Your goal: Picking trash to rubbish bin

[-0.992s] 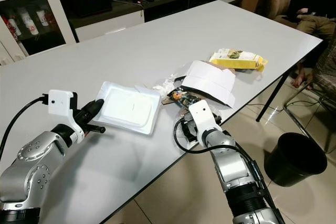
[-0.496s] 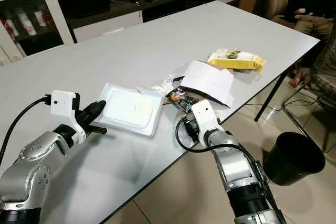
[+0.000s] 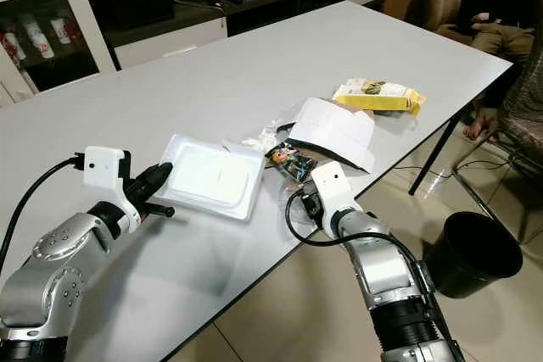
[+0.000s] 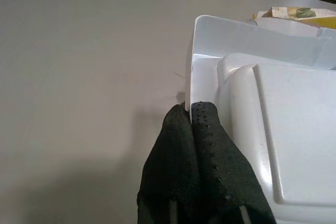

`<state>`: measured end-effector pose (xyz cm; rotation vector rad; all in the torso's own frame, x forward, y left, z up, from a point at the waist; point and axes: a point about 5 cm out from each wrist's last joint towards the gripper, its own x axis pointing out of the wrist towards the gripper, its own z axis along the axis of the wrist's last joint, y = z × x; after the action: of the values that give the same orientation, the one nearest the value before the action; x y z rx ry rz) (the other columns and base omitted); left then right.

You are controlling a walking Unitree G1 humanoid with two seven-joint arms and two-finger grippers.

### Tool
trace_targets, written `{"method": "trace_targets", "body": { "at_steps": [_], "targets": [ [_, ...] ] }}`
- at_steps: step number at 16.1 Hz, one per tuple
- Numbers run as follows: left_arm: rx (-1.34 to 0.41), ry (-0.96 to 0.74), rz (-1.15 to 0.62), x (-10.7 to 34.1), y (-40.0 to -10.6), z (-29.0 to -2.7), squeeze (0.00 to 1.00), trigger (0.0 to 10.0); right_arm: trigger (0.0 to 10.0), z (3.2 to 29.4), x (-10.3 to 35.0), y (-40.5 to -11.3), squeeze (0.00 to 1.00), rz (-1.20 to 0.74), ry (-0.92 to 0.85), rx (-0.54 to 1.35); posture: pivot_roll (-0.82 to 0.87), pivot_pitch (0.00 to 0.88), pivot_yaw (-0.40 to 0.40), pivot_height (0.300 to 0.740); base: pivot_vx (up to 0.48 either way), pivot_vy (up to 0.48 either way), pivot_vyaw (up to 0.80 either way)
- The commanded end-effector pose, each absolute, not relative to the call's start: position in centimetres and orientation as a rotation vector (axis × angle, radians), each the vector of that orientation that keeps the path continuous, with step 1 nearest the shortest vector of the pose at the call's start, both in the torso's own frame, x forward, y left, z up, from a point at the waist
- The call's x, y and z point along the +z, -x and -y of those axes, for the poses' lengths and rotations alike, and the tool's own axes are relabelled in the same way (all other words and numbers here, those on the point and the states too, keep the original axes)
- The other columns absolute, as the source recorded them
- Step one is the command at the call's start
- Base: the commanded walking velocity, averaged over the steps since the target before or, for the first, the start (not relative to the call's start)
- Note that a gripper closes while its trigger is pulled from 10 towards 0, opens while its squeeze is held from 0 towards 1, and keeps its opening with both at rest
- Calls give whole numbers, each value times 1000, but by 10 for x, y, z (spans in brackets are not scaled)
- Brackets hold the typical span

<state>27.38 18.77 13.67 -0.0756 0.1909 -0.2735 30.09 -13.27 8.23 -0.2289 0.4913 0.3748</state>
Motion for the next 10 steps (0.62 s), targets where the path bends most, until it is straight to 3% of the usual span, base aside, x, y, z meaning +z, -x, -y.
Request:
{"method": "trace_targets", "body": {
  "at_steps": [1,10],
  "targets": [
    [-270,72,-181,140,-274,-186,0,0,0,132,60,-289,0,-618,182,417,-36,0,16,740,0,0,0],
    [-240,73,-159,142,-279,-188,0,0,0,125,87,-303,0,-521,152,458,-44,0,9,740,0,0,0]
  ]
}}
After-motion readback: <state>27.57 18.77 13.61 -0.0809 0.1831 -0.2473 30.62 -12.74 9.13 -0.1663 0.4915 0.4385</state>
